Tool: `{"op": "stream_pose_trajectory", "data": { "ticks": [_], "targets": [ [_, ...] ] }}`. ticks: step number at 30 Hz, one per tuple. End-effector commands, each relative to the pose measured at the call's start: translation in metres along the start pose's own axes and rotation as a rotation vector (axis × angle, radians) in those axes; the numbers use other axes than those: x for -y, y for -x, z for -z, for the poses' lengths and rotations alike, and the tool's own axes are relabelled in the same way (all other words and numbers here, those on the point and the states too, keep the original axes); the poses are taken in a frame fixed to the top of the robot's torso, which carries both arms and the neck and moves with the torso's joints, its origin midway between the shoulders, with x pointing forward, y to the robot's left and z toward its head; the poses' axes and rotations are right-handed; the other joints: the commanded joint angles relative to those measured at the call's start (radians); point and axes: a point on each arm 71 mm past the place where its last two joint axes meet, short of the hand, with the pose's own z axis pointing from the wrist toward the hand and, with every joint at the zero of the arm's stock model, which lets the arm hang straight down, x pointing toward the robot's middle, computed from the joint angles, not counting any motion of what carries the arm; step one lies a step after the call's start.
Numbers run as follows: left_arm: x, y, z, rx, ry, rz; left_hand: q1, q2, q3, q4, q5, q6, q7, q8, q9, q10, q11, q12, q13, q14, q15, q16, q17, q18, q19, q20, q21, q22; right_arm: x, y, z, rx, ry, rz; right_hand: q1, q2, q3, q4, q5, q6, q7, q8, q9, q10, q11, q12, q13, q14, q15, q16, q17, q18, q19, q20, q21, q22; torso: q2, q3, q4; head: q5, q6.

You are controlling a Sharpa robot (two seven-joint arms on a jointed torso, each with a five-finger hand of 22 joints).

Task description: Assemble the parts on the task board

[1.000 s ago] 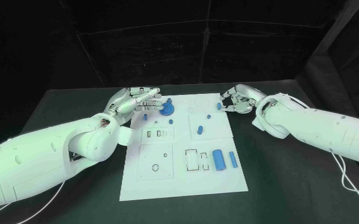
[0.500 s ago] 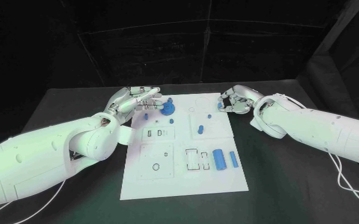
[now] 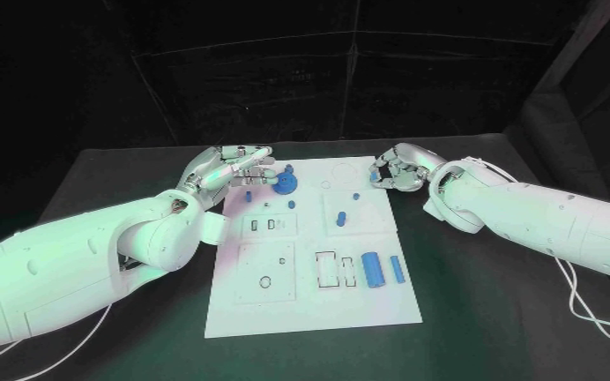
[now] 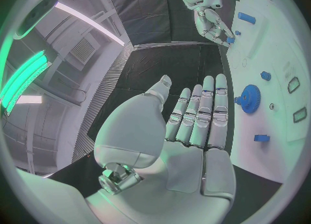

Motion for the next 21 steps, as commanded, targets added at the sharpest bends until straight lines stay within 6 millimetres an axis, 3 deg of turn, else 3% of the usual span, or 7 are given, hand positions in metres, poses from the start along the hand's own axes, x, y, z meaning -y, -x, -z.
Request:
{"op": "stream_pose_trajectory", "data": {
  "ticks": [1,21],
  "targets": [
    [0.0016,-0.0017,-0.0002,-0.015,-0.012,0.002,0.005,0.004,-0.002,-0.007,0.002,-0.004,0.021,-0.007,-0.001,0.001,0.0,-0.004,-0.001,-0.003,0.001,-0.005,0.001,0.012,0.002,0.0,-0.004,-0.001,-0.0019,-0.0007,-0.0009,-0.011,0.006,0.001,0.0,0.006,0.007,-0.002,0.006,0.011,0.001,0.006,0.001,0.006,-0.001,0.007,0.002,0.084,-0.002,0.006,0.157,-0.011,0.003,-0.002,0.004,0.001,0.0,0.0003,-0.0012,0.001,-0.001],
    [0.0015,0.0018,-0.0002,-0.009,-0.011,-0.001,0.005,0.004,-0.002,-0.007,0.002,-0.004,0.021,-0.007,-0.001,0.001,0.0,-0.004,-0.001,-0.003,0.001,-0.005,0.001,0.012,0.002,0.0,-0.004,-0.001,-0.0003,-0.0018,-0.0017,-0.025,-0.009,0.014,-0.002,0.009,0.009,-0.003,0.006,0.026,-0.003,0.012,0.001,0.007,-0.005,0.007,0.003,0.084,-0.004,0.006,0.157,-0.01,0.003,-0.004,0.004,0.001,0.0,0.0001,0.0003,-0.001,-0.009]
  ]
}}
